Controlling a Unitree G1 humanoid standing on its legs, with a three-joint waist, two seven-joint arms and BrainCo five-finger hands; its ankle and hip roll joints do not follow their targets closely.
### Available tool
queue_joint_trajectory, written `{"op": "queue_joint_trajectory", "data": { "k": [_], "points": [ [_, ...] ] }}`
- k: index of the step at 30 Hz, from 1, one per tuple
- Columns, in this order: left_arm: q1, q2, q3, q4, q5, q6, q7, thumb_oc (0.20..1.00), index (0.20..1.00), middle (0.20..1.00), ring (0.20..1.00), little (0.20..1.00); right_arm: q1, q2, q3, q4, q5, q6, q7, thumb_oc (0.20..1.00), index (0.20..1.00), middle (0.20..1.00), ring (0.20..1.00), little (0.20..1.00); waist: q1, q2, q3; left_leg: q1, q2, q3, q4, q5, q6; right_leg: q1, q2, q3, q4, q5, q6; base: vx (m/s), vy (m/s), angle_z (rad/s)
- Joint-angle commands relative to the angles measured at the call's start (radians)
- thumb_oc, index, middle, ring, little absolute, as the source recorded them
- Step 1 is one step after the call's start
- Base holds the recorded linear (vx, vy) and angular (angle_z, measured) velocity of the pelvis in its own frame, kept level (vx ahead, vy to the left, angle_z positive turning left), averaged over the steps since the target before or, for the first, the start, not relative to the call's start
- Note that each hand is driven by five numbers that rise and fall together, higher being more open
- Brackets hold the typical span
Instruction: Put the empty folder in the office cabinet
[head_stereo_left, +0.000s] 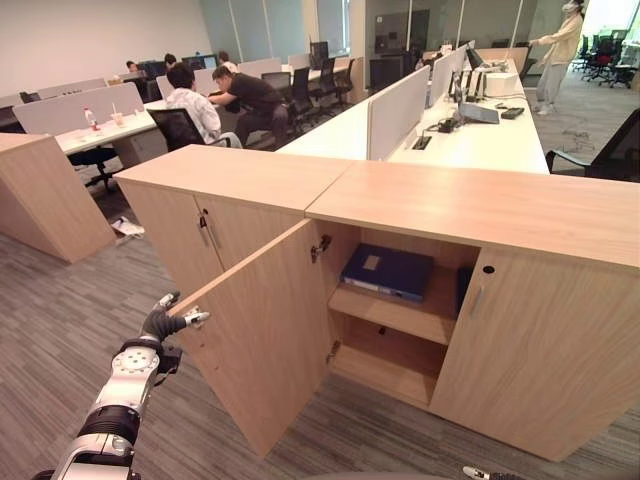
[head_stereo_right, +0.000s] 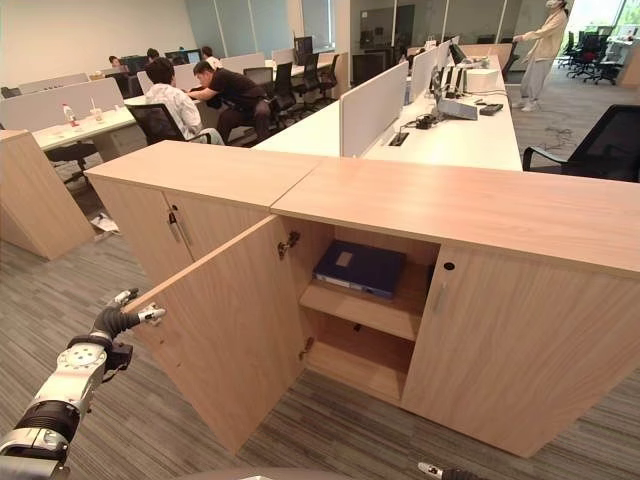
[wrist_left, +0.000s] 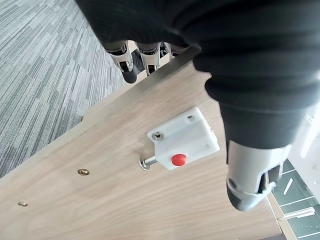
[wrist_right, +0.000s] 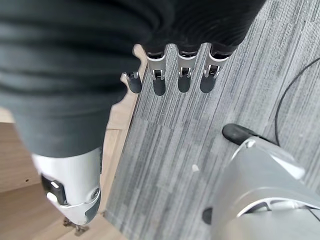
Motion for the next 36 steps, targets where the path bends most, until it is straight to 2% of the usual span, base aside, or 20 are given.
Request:
{"op": "queue_joint_trajectory", "data": {
  "k": [1,4,7,10,14,17,19,23,24,25,26,28,32,35,36],
  "points": [
    [-0.020,-0.069,-0.022,-0.081,0.030,-0.040,-0.032,1.000,1.000,1.000,1.000,1.000,-0.037,0.045,0.028,0.060,-0.032,-0.017,-0.003,1.000,1.000,1.000,1.000,1.000,-0.041,-0.028,-0.039,-0.040,-0.032,-0.044,0.108,-0.134,0.003,0.001,-0.033,-0.063,-0.136,0.218,0.057,0.00,0.000,0.00],
    [0.007,-0.096,-0.037,-0.128,0.063,-0.036,-0.031,1.000,1.000,1.000,1.000,1.000,-0.044,0.058,0.035,0.059,-0.040,-0.016,-0.009,1.000,1.000,1.000,1.000,1.000,-0.034,-0.032,-0.039,-0.041,-0.034,-0.047,0.110,-0.136,0.004,0.004,-0.031,-0.067,-0.136,0.219,0.055,0.00,0.000,0.00],
    [0.077,-0.178,-0.097,-0.181,0.045,-0.047,-0.069,1.000,1.000,1.000,1.000,1.000,-0.053,0.073,0.037,0.064,-0.037,-0.018,-0.016,1.000,1.000,1.000,1.000,1.000,-0.028,-0.038,-0.039,-0.039,-0.035,-0.050,0.114,-0.139,0.008,0.004,-0.034,-0.071,-0.127,0.217,0.054,0.00,-0.008,0.03],
    [0.139,-0.272,-0.238,-0.218,-0.038,-0.053,-0.154,1.000,1.000,1.000,1.000,1.000,-0.079,0.102,0.040,0.066,-0.006,-0.022,-0.029,1.000,1.000,1.000,1.000,1.000,-0.021,-0.045,-0.036,-0.050,-0.046,-0.052,0.116,-0.122,0.021,0.002,-0.041,-0.090,-0.131,0.231,0.040,-0.05,-0.009,0.04],
    [0.212,-0.286,-0.345,-0.296,-0.094,-0.040,-0.219,1.000,1.000,1.000,1.000,1.000,-0.106,0.131,0.054,0.066,0.033,-0.029,-0.043,1.000,1.000,1.000,1.000,1.000,0.000,-0.049,-0.026,-0.049,-0.052,-0.067,0.122,-0.125,0.026,0.002,-0.035,-0.092,-0.128,0.229,0.034,-0.04,-0.019,-0.02],
    [0.242,-0.277,-0.365,-0.345,-0.120,-0.035,-0.236,1.000,1.000,1.000,1.000,1.000,-0.108,0.139,0.060,0.072,0.037,-0.032,-0.048,1.000,1.000,1.000,1.000,1.000,0.008,-0.051,-0.024,-0.052,-0.056,-0.077,0.123,-0.124,0.027,0.002,-0.032,-0.094,-0.128,0.227,0.032,-0.02,-0.017,-0.13],
    [0.253,-0.273,-0.371,-0.362,-0.135,-0.034,-0.242,1.000,1.000,1.000,1.000,1.000,-0.107,0.141,0.060,0.075,0.039,-0.032,-0.050,1.000,1.000,1.000,1.000,1.000,0.011,-0.051,-0.023,-0.054,-0.056,-0.079,0.124,-0.124,0.027,0.003,-0.031,-0.094,-0.128,0.226,0.031,-0.03,-0.015,-0.09],
    [0.315,-0.264,-0.377,-0.452,-0.260,-0.019,-0.288,1.000,1.000,1.000,1.000,1.000,-0.101,0.148,0.060,0.076,0.050,-0.036,-0.052,1.000,1.000,1.000,1.000,1.000,0.018,-0.051,-0.018,-0.054,-0.059,-0.086,0.122,-0.121,0.027,0.001,-0.027,-0.101,-0.128,0.226,0.029,0.00,-0.013,0.00],
    [0.362,-0.250,-0.372,-0.503,-0.329,-0.006,-0.318,1.000,1.000,1.000,1.000,1.000,-0.097,0.152,0.063,0.075,0.050,-0.039,-0.049,1.000,1.000,1.000,1.000,1.000,0.023,-0.047,-0.019,-0.043,-0.055,-0.099,0.117,-0.136,0.019,0.006,-0.019,-0.093,-0.124,0.212,0.039,-0.04,-0.012,0.00],
    [0.379,-0.247,-0.372,-0.516,-0.348,-0.005,-0.326,1.000,1.000,1.000,1.000,1.000,-0.096,0.151,0.062,0.076,0.051,-0.039,-0.048,1.000,1.000,1.000,1.000,1.000,0.024,-0.049,-0.014,-0.055,-0.060,-0.090,0.120,-0.119,0.026,0.001,-0.025,-0.108,-0.129,0.225,0.027,0.03,-0.028,0.01],
    [0.381,-0.246,-0.371,-0.516,-0.349,-0.005,-0.325,1.000,1.000,1.000,1.000,1.000,-0.096,0.152,0.063,0.076,0.051,-0.039,-0.048,1.000,1.000,1.000,1.000,1.000,0.025,-0.047,-0.018,-0.044,-0.055,-0.101,0.117,-0.136,0.019,0.006,-0.018,-0.095,-0.124,0.211,0.038,0.00,0.000,0.00],
    [0.472,-0.232,-0.336,-0.549,-0.432,0.012,-0.350,1.000,1.000,1.000,1.000,1.000,-0.086,0.153,0.052,0.087,0.051,-0.040,-0.048,1.000,1.000,1.000,1.000,1.000,0.033,-0.045,-0.010,-0.050,-0.057,-0.108,0.121,-0.135,0.017,0.002,-0.015,-0.098,-0.119,0.210,0.036,-0.02,0.000,0.02],
    [0.533,-0.239,-0.289,-0.544,-0.444,0.014,-0.344,1.000,1.000,1.000,1.000,1.000,-0.076,0.149,0.032,0.095,0.061,-0.040,-0.050,1.000,1.000,1.000,1.000,1.000,0.037,-0.046,-0.007,-0.054,-0.058,-0.111,0.118,-0.132,0.016,0.000,-0.014,-0.105,-0.121,0.211,0.034,-0.05,0.006,0.04],
    [0.576,-0.263,-0.229,-0.487,-0.417,0.007,-0.321,1.000,1.000,1.000,1.000,1.000,-0.061,0.143,0.006,0.101,0.074,-0.037,-0.053,1.000,1.000,1.000,1.000,1.000,0.041,-0.046,-0.004,-0.058,-0.059,-0.112,0.117,-0.129,0.013,-0.001,-0.013,-0.112,-0.124,0.211,0.031,-0.04,0.013,0.01],
    [0.595,-0.283,-0.177,-0.420,-0.381,-0.003,-0.285,1.000,1.000,1.000,1.000,1.000,-0.051,0.140,-0.014,0.103,0.088,-0.034,-0.058,1.000,1.000,1.000,1.000,1.000,0.044,-0.047,-0.001,-0.061,-0.058,-0.111,0.117,-0.126,0.012,-0.003,-0.012,-0.115,-0.125,0.213,0.028,-0.04,0.005,0.02]
  ]
}}
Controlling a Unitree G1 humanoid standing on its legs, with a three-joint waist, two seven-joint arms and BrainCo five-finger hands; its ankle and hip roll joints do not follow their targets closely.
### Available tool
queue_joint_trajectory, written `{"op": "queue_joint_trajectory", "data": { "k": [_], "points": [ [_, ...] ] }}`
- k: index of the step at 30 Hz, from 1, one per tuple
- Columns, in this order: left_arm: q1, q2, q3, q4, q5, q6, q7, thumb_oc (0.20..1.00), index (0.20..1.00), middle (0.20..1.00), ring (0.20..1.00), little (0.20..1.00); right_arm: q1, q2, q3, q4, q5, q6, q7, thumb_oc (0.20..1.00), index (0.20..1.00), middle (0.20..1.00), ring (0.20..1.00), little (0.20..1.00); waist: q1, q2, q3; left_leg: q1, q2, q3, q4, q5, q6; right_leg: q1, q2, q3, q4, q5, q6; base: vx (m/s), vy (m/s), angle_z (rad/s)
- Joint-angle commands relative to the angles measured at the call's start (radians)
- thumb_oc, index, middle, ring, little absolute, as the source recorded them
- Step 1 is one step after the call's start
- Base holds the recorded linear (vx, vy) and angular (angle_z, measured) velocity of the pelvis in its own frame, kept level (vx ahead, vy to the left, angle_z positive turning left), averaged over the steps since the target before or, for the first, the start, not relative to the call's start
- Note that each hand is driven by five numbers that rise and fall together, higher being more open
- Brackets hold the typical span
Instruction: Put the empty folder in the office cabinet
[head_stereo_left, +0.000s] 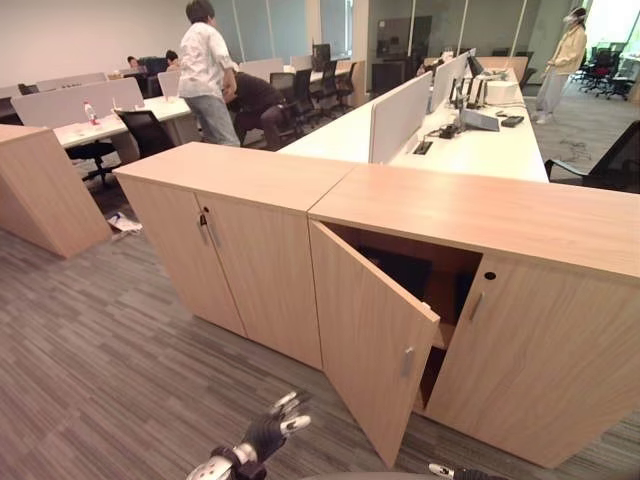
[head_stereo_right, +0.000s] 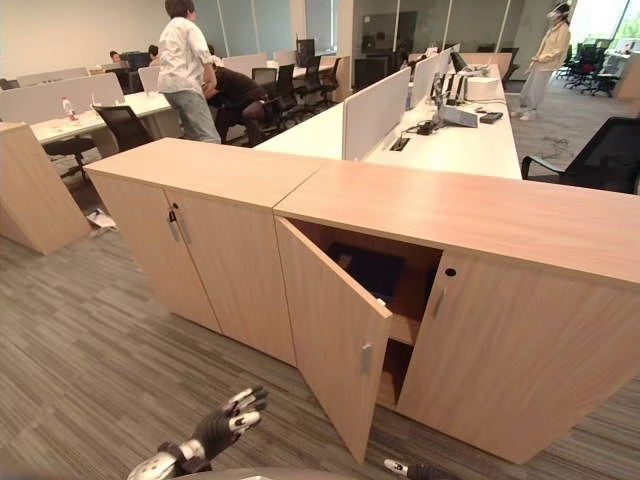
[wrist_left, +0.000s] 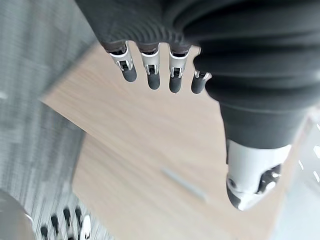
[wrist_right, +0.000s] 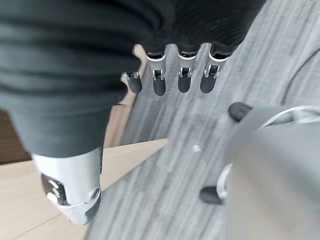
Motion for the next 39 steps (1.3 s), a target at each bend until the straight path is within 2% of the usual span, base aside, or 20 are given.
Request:
{"op": "queue_joint_trajectory", "data": {
  "k": [1,2,3,6,7,9,10,11,12,17,19,20,22,25,29,33,34,39],
  "points": [
    [0.003,-0.054,0.098,0.014,0.037,-0.056,0.055,1.000,1.000,1.000,1.000,1.000,-0.017,0.023,-0.018,0.065,0.081,-0.023,-0.015,1.000,1.000,1.000,1.000,1.000,0.010,-0.020,-0.020,-0.062,-0.049,-0.092,0.118,-0.124,0.007,-0.016,0.000,-0.076,-0.103,0.180,0.021,-0.04,0.005,0.03],
    [0.003,-0.056,0.099,0.016,0.038,-0.057,0.055,1.000,1.000,1.000,1.000,1.000,-0.017,0.023,-0.017,0.065,0.082,-0.023,-0.015,1.000,1.000,1.000,1.000,1.000,0.010,-0.020,-0.020,-0.063,-0.049,-0.092,0.118,-0.124,0.006,-0.016,0.000,-0.076,-0.103,0.180,0.021,-0.04,-0.003,0.03],
    [-0.006,-0.061,0.134,0.106,0.119,-0.069,0.090,1.000,1.000,1.000,1.000,1.000,-0.012,0.017,-0.032,0.067,0.096,-0.022,-0.016,1.000,1.000,1.000,1.000,1.000,0.010,-0.022,-0.020,-0.067,-0.047,-0.090,0.118,-0.122,0.004,-0.018,0.001,-0.076,-0.104,0.181,0.019,-0.04,-0.004,0.03],
    [-0.014,-0.070,0.156,0.204,0.187,-0.074,0.109,1.000,1.000,1.000,1.000,1.000,-0.009,0.013,-0.039,0.067,0.104,-0.022,-0.019,1.000,1.000,1.000,1.000,1.000,0.008,-0.022,-0.021,-0.069,-0.046,-0.088,0.118,-0.121,0.003,-0.021,0.001,-0.075,-0.105,0.181,0.018,-0.02,-0.002,0.01],
    [-0.034,-0.082,0.174,0.339,0.254,-0.071,0.130,1.000,1.000,1.000,1.000,1.000,-0.003,0.010,-0.044,0.069,0.106,-0.021,-0.020,1.000,1.000,1.000,1.000,1.000,0.002,-0.019,-0.022,-0.069,-0.045,-0.087,0.112,-0.117,0.001,-0.024,0.000,-0.077,-0.106,0.181,0.017,0.00,0.000,0.00],
    [-0.057,-0.101,0.205,0.500,0.285,-0.049,0.141,1.000,1.000,1.000,1.000,1.000,0.004,0.012,-0.046,0.070,0.102,-0.020,-0.019,1.000,1.000,1.000,1.000,1.000,-0.002,-0.017,-0.022,-0.069,-0.044,-0.081,0.107,-0.113,-0.001,-0.025,-0.001,-0.082,-0.105,0.181,0.017,-0.02,-0.003,0.01],
    [-0.057,-0.101,0.205,0.500,0.285,-0.049,0.141,1.000,1.000,1.000,1.000,1.000,0.004,0.012,-0.046,0.070,0.102,-0.020,-0.019,1.000,1.000,1.000,1.000,1.000,-0.002,-0.017,-0.022,-0.069,-0.044,-0.081,0.107,-0.113,-0.001,-0.025,-0.001,-0.082,-0.105,0.181,0.017,-0.03,-0.006,0.00],
    [-0.098,-0.119,0.256,0.684,0.291,-0.036,0.162,1.000,1.000,1.000,1.000,1.000,0.008,0.017,-0.045,0.070,0.100,-0.020,-0.018,1.000,1.000,1.000,1.000,1.000,-0.010,-0.017,-0.021,-0.070,-0.044,-0.080,0.103,-0.110,-0.004,-0.028,-0.004,-0.084,-0.098,0.179,0.016,-0.03,-0.009,-0.01],
    [-0.115,-0.124,0.279,0.755,0.295,-0.034,0.165,1.000,1.000,1.000,1.000,1.000,0.010,0.019,-0.044,0.069,0.098,-0.020,-0.016,1.000,1.000,1.000,1.000,1.000,-0.015,-0.016,-0.019,-0.071,-0.044,-0.081,0.103,-0.108,-0.005,-0.032,-0.006,-0.082,-0.091,0.176,0.014,-0.03,-0.009,0.00],
    [-0.154,-0.124,0.334,0.937,0.357,-0.034,0.201,1.000,1.000,1.000,1.000,1.000,0.024,0.034,-0.035,0.051,0.092,-0.026,-0.004,1.000,1.000,1.000,1.000,1.000,-0.032,-0.007,-0.005,-0.079,-0.043,-0.096,0.102,-0.096,-0.006,-0.052,-0.023,-0.068,-0.011,0.156,0.015,-0.04,-0.008,0.02],
    [-0.158,-0.124,0.340,0.993,0.405,-0.035,0.239,1.000,1.000,1.000,1.000,1.000,0.031,0.037,-0.032,0.048,0.094,-0.029,-0.003,1.000,1.000,1.000,1.000,1.000,-0.032,-0.006,0.002,-0.091,-0.041,-0.109,0.099,-0.085,-0.014,-0.053,-0.016,-0.050,0.016,0.126,0.008,-0.06,-0.051,0.11],
    [-0.152,-0.129,0.350,0.998,0.407,-0.035,0.255,1.000,1.000,1.000,1.000,1.000,0.038,0.040,-0.039,0.051,0.110,-0.032,-0.012,1.000,1.000,1.000,1.000,1.000,-0.021,-0.009,0.004,-0.104,-0.037,-0.118,0.100,-0.077,-0.026,-0.051,-0.003,-0.056,0.019,0.099,0.000,-0.04,-0.069,0.18],
    [-0.147,-0.130,0.361,0.998,0.401,-0.039,0.269,1.000,1.000,1.000,1.000,1.000,0.040,0.042,-0.043,0.052,0.123,-0.033,-0.017,1.000,1.000,1.000,1.000,1.000,-0.012,-0.016,0.002,-0.107,-0.036,-0.122,0.102,-0.077,-0.031,-0.045,0.002,-0.070,0.010,0.090,-0.002,0.00,-0.099,0.18],
    [-0.152,-0.139,0.410,0.942,0.331,-0.078,0.347,1.000,1.000,1.000,1.000,1.000,0.039,0.064,-0.061,0.059,0.192,-0.046,-0.040,1.000,1.000,1.000,1.000,1.000,0.034,-0.049,0.006,-0.111,-0.018,-0.139,0.096,-0.075,-0.058,-0.014,0.031,-0.125,-0.042,0.088,0.000,0.05,-0.248,0.22],
    [-0.169,-0.141,0.403,0.938,0.309,-0.100,0.379,1.000,1.000,1.000,1.000,1.000,0.036,0.082,-0.060,0.049,0.240,-0.064,-0.056,1.000,1.000,1.000,1.000,1.000,0.044,-0.064,0.014,-0.122,0.006,-0.147,0.100,-0.076,-0.075,0.000,0.059,-0.119,-0.075,0.083,-0.004,0.03,-0.164,0.14],
    [-0.189,-0.154,0.336,0.921,0.305,-0.108,0.357,1.000,1.000,1.000,1.000,1.000,0.014,0.097,-0.010,0.034,0.213,-0.076,-0.078,1.000,1.000,1.000,1.000,1.000,0.047,-0.074,0.011,-0.130,0.036,-0.134,0.100,-0.075,-0.095,0.011,0.096,-0.111,-0.125,0.077,-0.014,0.04,-0.173,-0.10],
    [-0.194,-0.157,0.295,0.903,0.296,-0.107,0.324,1.000,1.000,1.000,1.000,1.000,0.006,0.102,0.032,0.026,0.174,-0.072,-0.077,1.000,1.000,1.000,1.000,1.000,0.044,-0.077,0.010,-0.130,0.047,-0.128,0.097,-0.072,-0.101,0.015,0.110,-0.105,-0.141,0.074,-0.021,0.04,-0.111,-0.18],
    [-0.224,-0.145,0.135,0.852,0.424,-0.129,0.299,1.000,1.000,1.000,1.000,1.000,-0.020,0.104,0.137,0.007,0.051,-0.057,-0.068,1.000,1.000,1.000,1.000,1.000,0.022,-0.069,0.007,-0.121,0.068,-0.104,0.082,-0.064,-0.108,0.018,0.136,-0.076,-0.169,0.073,-0.033,0.04,-0.071,-0.15]
  ]
}}
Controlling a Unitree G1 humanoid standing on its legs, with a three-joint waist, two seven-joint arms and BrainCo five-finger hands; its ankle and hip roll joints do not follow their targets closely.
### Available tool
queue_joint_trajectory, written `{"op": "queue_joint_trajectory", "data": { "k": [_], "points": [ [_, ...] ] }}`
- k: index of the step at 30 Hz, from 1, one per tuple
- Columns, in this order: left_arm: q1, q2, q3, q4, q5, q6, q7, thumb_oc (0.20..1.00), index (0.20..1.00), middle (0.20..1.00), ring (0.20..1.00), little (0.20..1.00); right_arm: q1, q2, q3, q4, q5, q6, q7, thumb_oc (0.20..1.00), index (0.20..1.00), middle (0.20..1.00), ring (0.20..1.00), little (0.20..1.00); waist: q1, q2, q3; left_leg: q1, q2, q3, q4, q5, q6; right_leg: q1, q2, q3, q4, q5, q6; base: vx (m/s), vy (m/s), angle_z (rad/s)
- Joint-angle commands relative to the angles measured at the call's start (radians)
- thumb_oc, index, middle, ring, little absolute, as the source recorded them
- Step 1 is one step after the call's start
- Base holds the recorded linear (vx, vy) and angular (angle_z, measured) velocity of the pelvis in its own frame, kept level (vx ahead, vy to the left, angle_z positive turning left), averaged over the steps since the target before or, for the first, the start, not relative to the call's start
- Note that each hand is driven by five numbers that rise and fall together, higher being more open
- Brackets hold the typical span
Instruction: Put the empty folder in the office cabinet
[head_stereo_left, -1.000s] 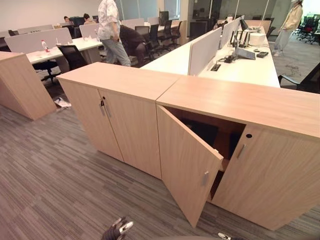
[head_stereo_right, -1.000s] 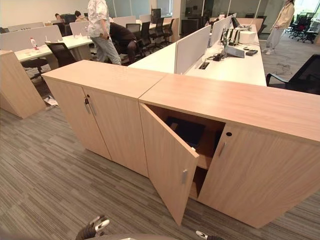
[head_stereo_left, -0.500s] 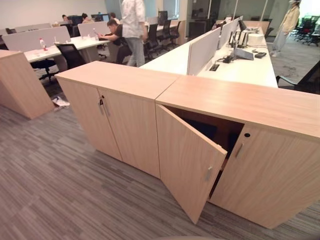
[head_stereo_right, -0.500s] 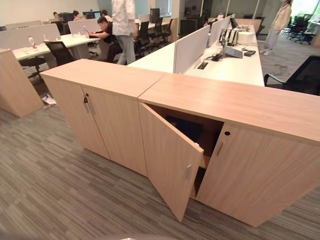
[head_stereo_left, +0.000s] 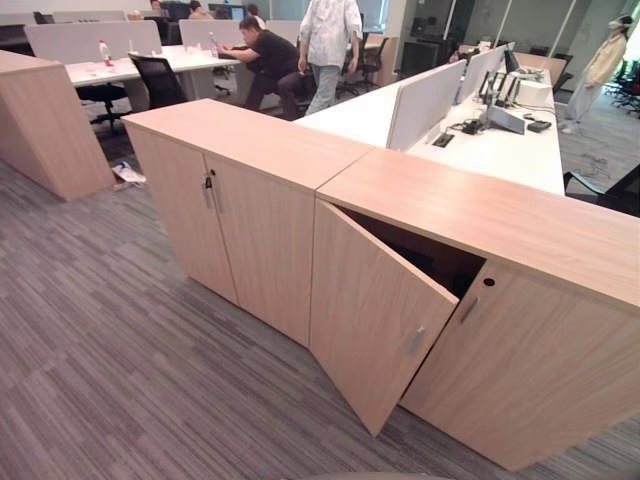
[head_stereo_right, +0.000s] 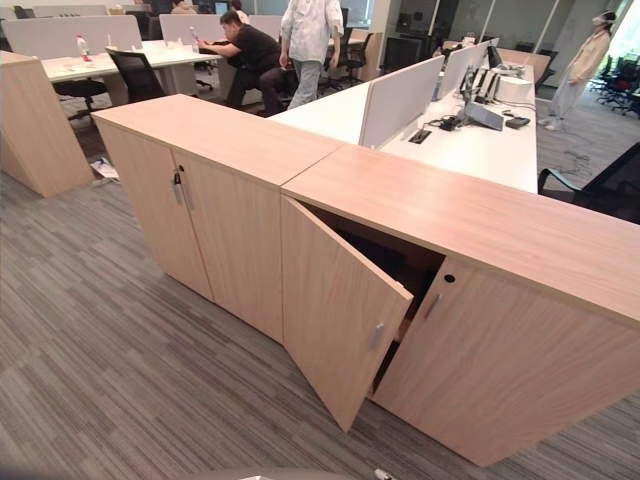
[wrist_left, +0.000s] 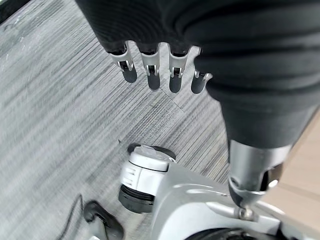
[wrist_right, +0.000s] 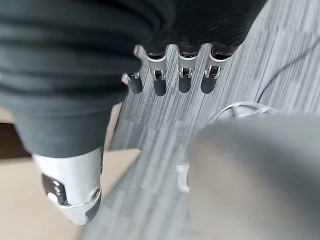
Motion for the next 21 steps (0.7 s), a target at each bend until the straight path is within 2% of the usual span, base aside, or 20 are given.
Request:
{"op": "queue_joint_trajectory", "data": {
  "k": [1,6,14,21],
  "points": [
    [-0.062,-0.042,-0.048,-0.045,0.111,-0.058,-0.042,1.000,1.000,1.000,1.000,1.000,-0.086,0.016,0.015,0.014,-0.083,-0.013,-0.003,1.000,1.000,1.000,1.000,1.000,-0.018,0.000,0.010,-0.022,-0.022,-0.045,0.031,-0.074,-0.050,0.090,0.060,-0.024,-0.226,0.145,0.036,0.01,-0.023,-0.05],
    [-0.068,-0.038,-0.123,-0.077,0.164,-0.052,-0.066,1.000,1.000,1.000,1.000,1.000,-0.115,-0.007,0.008,0.042,-0.094,-0.009,-0.014,1.000,1.000,1.000,1.000,1.000,-0.026,0.012,0.010,-0.018,-0.014,-0.040,0.020,-0.072,-0.051,0.093,0.076,-0.015,-0.242,0.141,0.028,0.03,-0.016,-0.15],
    [-0.051,-0.051,-0.067,0.019,0.182,-0.025,-0.054,1.000,1.000,1.000,1.000,1.000,-0.095,-0.040,-0.034,0.064,-0.095,0.002,-0.015,1.000,1.000,1.000,1.000,1.000,-0.033,0.020,0.004,-0.011,-0.013,-0.036,0.012,-0.073,-0.050,0.097,0.090,-0.006,-0.261,0.137,0.019,0.01,0.003,0.00],
    [-0.035,-0.058,-0.060,0.024,0.188,-0.021,-0.052,1.000,1.000,1.000,1.000,1.000,-0.092,-0.088,-0.068,0.079,-0.114,0.017,-0.021,1.000,1.000,1.000,1.000,1.000,-0.052,0.032,0.002,-0.007,-0.007,-0.023,0.010,-0.078,-0.048,0.094,0.095,0.007,-0.271,0.139,0.017,0.00,0.002,-0.02]
  ]
}}
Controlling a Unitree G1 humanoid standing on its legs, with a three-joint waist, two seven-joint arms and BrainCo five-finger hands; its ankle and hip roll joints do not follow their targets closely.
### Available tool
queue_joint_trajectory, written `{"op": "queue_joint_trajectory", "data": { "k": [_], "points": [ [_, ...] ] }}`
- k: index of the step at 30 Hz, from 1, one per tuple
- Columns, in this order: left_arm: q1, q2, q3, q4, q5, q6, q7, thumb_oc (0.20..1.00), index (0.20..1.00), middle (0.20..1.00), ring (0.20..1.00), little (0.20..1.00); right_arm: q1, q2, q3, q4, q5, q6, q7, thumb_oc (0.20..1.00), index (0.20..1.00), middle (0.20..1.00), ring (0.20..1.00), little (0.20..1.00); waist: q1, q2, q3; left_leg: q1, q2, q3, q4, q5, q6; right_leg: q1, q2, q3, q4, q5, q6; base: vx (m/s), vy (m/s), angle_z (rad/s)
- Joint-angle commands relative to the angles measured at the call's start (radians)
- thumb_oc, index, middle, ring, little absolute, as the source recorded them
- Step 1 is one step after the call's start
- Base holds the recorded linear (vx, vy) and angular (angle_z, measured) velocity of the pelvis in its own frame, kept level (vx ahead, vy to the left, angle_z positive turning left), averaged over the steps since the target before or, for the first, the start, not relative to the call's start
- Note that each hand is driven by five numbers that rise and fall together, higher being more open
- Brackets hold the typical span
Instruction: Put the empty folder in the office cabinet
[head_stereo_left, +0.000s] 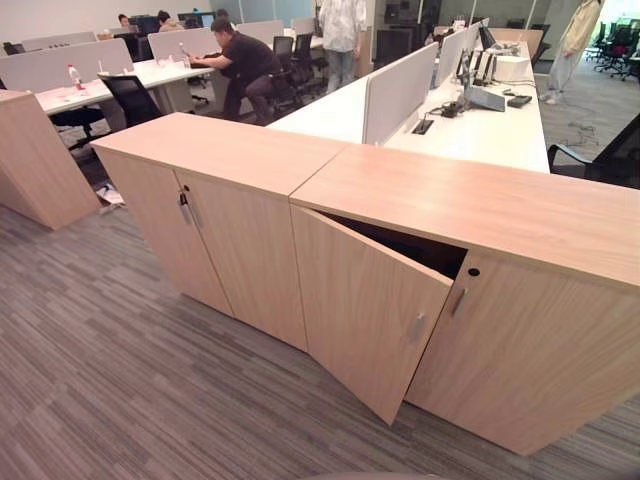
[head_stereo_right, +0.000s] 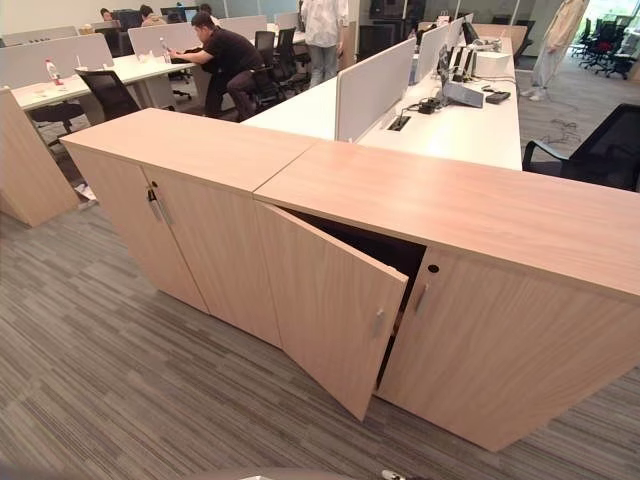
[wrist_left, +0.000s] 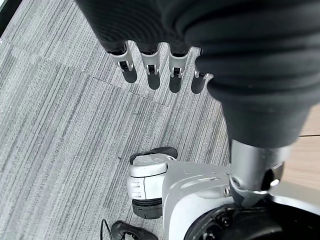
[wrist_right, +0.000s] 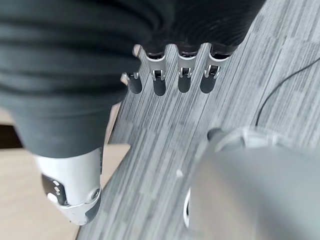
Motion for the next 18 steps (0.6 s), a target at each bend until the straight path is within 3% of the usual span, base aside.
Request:
{"op": "queue_joint_trajectory", "data": {
  "k": [1,7,18],
  "points": [
    [-0.025,-0.062,0.010,0.009,0.040,-0.010,-0.016,1.000,1.000,1.000,1.000,1.000,-0.064,-0.007,-0.017,0.068,-0.043,0.004,-0.015,1.000,1.000,1.000,1.000,1.000,-0.005,-0.021,0.016,-0.028,-0.017,-0.056,0.024,-0.069,-0.057,0.093,0.076,-0.029,-0.249,0.145,0.011,0.01,0.008,-0.09],
    [-0.036,-0.060,-0.056,-0.010,0.110,-0.017,-0.022,1.000,1.000,1.000,1.000,1.000,-0.078,-0.028,-0.013,0.062,-0.065,0.007,-0.019,1.000,1.000,1.000,1.000,1.000,-0.039,-0.013,0.010,-0.034,-0.015,-0.020,0.036,-0.064,-0.043,0.080,0.071,-0.015,-0.262,0.165,0.006,-0.02,0.023,-0.15],
    [-0.040,-0.074,-0.042,0.020,0.100,-0.012,-0.012,1.000,1.000,1.000,1.000,1.000,-0.074,-0.034,-0.035,0.067,-0.058,0.009,-0.023,1.000,1.000,1.000,1.000,1.000,-0.060,-0.009,0.003,-0.026,-0.004,0.015,0.047,-0.081,-0.037,0.075,0.070,0.008,-0.278,0.178,0.009,0.00,0.012,-0.16]
  ]
}}
